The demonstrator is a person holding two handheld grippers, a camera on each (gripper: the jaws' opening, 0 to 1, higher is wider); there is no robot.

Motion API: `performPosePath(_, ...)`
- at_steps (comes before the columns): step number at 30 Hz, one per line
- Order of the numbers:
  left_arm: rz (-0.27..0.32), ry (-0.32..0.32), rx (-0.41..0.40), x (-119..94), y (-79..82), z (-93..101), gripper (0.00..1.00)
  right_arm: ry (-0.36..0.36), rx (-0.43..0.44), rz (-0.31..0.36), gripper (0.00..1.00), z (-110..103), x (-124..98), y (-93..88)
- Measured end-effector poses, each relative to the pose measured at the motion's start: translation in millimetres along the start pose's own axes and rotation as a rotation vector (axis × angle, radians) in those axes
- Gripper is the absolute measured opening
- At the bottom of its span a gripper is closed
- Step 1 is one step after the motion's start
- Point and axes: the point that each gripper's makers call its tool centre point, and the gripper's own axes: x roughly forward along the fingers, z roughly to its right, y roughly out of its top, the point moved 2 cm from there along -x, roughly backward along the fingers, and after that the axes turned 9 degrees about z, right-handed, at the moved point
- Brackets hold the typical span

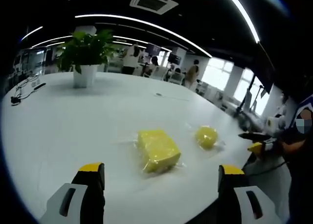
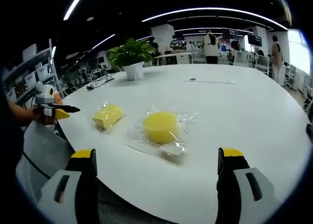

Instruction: Compare the silicone blocks by pressing each to a similar depth, holding the contact briefly, and releasing to observe deformation and rebound differences across the visible hardness samples.

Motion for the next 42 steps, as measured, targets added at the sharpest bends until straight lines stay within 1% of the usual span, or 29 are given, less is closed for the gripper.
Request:
performPosePath(1, 0.001, 0.001, 0.002, 0, 1.8, -0.1, 0.98, -0.002, -0.001, 0.000, 0.96, 0, 0, 0.1)
performPosePath(3, 0.001, 0.003, 0.006, 1, 5.2, -6.2, 0.98, -0.004, 0.000, 0.003, 0.96, 1, 0, 0.3)
performPosePath(4, 0.013, 0.004, -0.004, 1, 12.3, -8.5, 0.98, -0.004, 0.000, 0.003, 0.96, 1, 0, 0.2)
performPosePath(5, 0.015, 0.003, -0.007, 1, 13.9, -9.1, 0.98, 0.000, -0.001, 0.003, 0.96, 1, 0, 0.3)
performPosePath(6, 0.017, 0.001, -0.009, 2, 19.0, -11.6, 0.99, 0.002, -0.005, 0.002, 0.96, 0, 0, 0.4)
performPosePath(10, 0.004, -0.004, -0.016, 9, 26.4, -22.4, 1.00, 0.000, -0.002, 0.008, 0.96, 0, 0, 1.6)
performPosePath(12, -0.008, -0.008, -0.079, 15, 29.0, -26.8, 1.00, 0.001, -0.001, 0.010, 0.96, 0, 0, 1.5)
performPosePath(16, -0.012, -0.004, -0.125, 29, 37.2, -38.8, 0.99, 0.001, 0.000, 0.012, 0.96, 0, 0, 1.9)
performPosePath(18, -0.015, -0.010, -0.164, 36, 40.0, -44.0, 0.95, 0.000, 0.001, 0.014, 0.96, 0, 0, 1.7)
performPosePath(20, -0.031, -0.023, -0.209, 42, 39.3, -48.3, 0.85, -0.002, 0.002, 0.015, 0.96, 1, 0, 1.6)
performPosePath(21, -0.023, -0.020, -0.212, 45, 40.8, -51.6, 0.81, -0.003, 0.003, 0.016, 0.96, 1, 0, 1.6)
performPosePath(22, 0.001, -0.025, -0.230, 50, 43.9, -54.1, 0.79, -0.003, 0.003, 0.016, 0.96, 1, 0, 1.8)
performPosePath(23, -0.005, -0.039, -0.270, 54, 43.6, -53.2, 0.79, -0.002, 0.004, 0.017, 0.96, 1, -1, 2.1)
performPosePath(24, -0.018, -0.039, -0.280, 56, 41.7, -55.7, 0.78, -0.002, 0.005, 0.018, 0.96, 1, -1, 2.3)
performPosePath(26, -0.057, -0.035, -0.293, 63, 35.0, -62.6, 0.70, -0.002, 0.003, 0.014, 0.96, 1, 0, 1.5)
performPosePath(27, -0.076, -0.049, -0.303, 64, 31.4, -62.6, 0.67, -0.001, 0.000, 0.014, 0.96, 0, 0, 1.7)
performPosePath(28, -0.107, -0.056, -0.348, 67, 25.9, -62.6, 0.65, 0.000, -0.002, 0.018, 0.96, 0, -1, 2.5)
performPosePath(30, -0.097, -0.069, -0.366, 74, 24.6, -65.9, 0.62, -0.009, 0.010, 0.027, 0.96, 2, -1, 3.7)
performPosePath(32, -0.109, -0.093, -0.432, 78, 20.5, -63.8, 0.57, -0.009, 0.006, 0.016, 0.96, 1, 0, 2.4)
performPosePath(34, -0.123, -0.101, -0.486, 84, 16.3, -66.7, 0.54, 0.000, -0.005, 0.012, 0.96, 0, 0, 2.0)
performPosePath(35, -0.113, -0.096, -0.476, 87, 16.4, -69.6, 0.53, 0.001, -0.003, 0.014, 0.96, 0, 0, 1.6)
performPosePath(36, -0.116, -0.100, -0.479, 90, 15.4, -70.3, 0.52, 0.001, -0.001, 0.013, 0.96, 0, 1, 1.3)
performPosePath(39, -0.144, -0.108, -0.519, 97, 9.0, -71.3, 0.48, 0.006, -0.007, 0.001, 0.96, 0, 1, -0.5)
performPosePath(40, -0.152, -0.110, -0.528, 98, 7.8, -70.7, 0.44, 0.007, -0.006, 0.002, 0.96, 0, 1, -0.5)
performPosePath(42, -0.146, -0.122, -0.526, 102, 8.2, -70.1, 0.37, 0.006, -0.003, 0.002, 0.96, 0, 1, -0.8)
